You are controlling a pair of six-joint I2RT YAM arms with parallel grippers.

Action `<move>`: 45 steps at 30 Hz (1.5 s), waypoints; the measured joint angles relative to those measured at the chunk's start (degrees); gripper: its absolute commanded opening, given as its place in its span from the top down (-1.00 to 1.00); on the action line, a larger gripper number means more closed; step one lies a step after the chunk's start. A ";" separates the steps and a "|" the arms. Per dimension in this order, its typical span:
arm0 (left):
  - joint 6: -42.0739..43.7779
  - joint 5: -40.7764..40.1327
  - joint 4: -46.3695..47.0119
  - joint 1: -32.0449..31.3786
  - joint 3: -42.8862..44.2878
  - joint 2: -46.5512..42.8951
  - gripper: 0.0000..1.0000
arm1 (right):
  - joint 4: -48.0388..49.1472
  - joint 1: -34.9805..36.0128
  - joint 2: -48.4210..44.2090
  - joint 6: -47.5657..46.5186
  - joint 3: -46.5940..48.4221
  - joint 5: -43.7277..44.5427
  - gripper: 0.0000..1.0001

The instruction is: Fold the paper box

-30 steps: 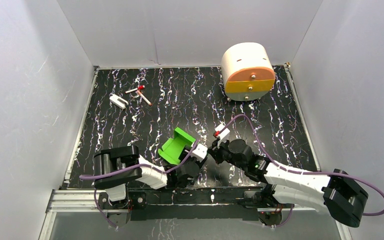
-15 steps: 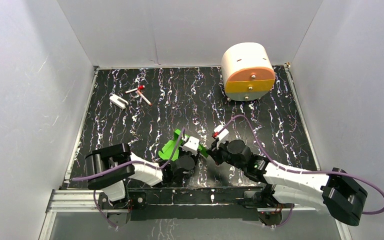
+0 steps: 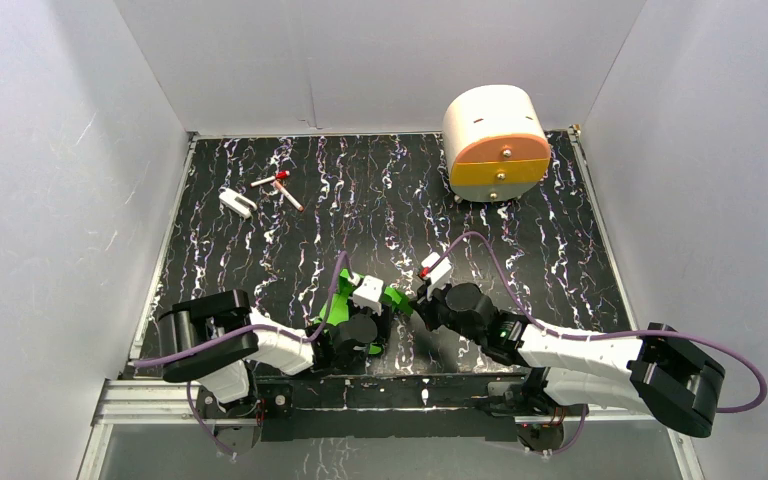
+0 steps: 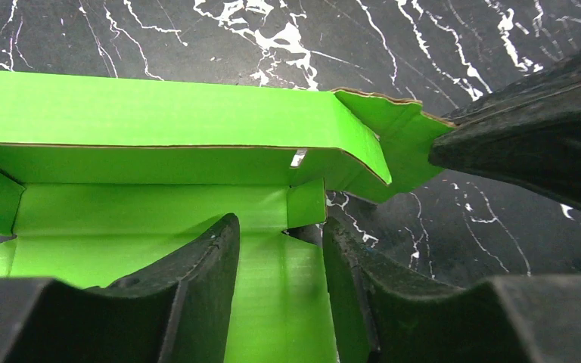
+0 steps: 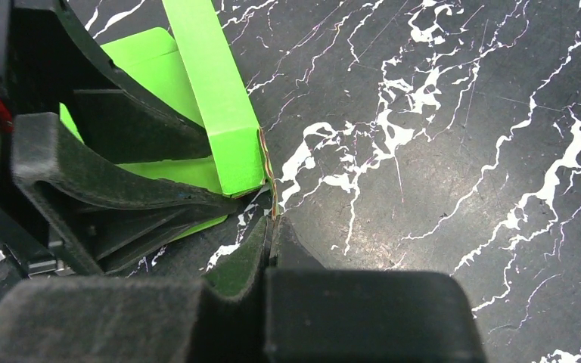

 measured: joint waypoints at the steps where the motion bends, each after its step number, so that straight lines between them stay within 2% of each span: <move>1: -0.37 0.26 0.31 0.00 -0.50 -0.76 0.07 | 0.24 0.17 0.15 -0.02 0.00 0.39 0.95; 11: -3.19 1.97 2.08 0.02 -4.24 -9.42 -0.29 | 1.88 1.75 1.70 -0.42 0.13 3.28 0.93; 18: -4.85 2.56 2.82 0.37 -4.09 -12.66 -0.30 | 2.93 2.56 3.56 -0.68 0.92 4.46 0.93; 24: -5.95 0.79 0.74 1.68 -2.01 -11.65 -0.10 | 2.99 3.08 4.31 -1.14 1.42 4.83 0.92; 30: -5.92 -0.26 -0.37 3.23 -1.77 -11.47 0.20 | 3.39 3.34 4.81 -1.38 1.53 4.92 0.91; 36: -3.91 -0.24 -0.63 3.45 -1.05 -10.47 0.36 | 4.24 3.34 5.66 -1.40 1.79 4.87 0.89; 42: -2.23 -0.20 -0.52 3.45 -0.92 -9.53 0.79 | 4.44 3.34 6.84 -1.44 2.67 4.50 0.82; 45: -1.46 -0.13 -0.46 3.45 -0.92 -9.53 0.97 | 4.17 3.39 7.02 -1.46 2.97 4.22 0.68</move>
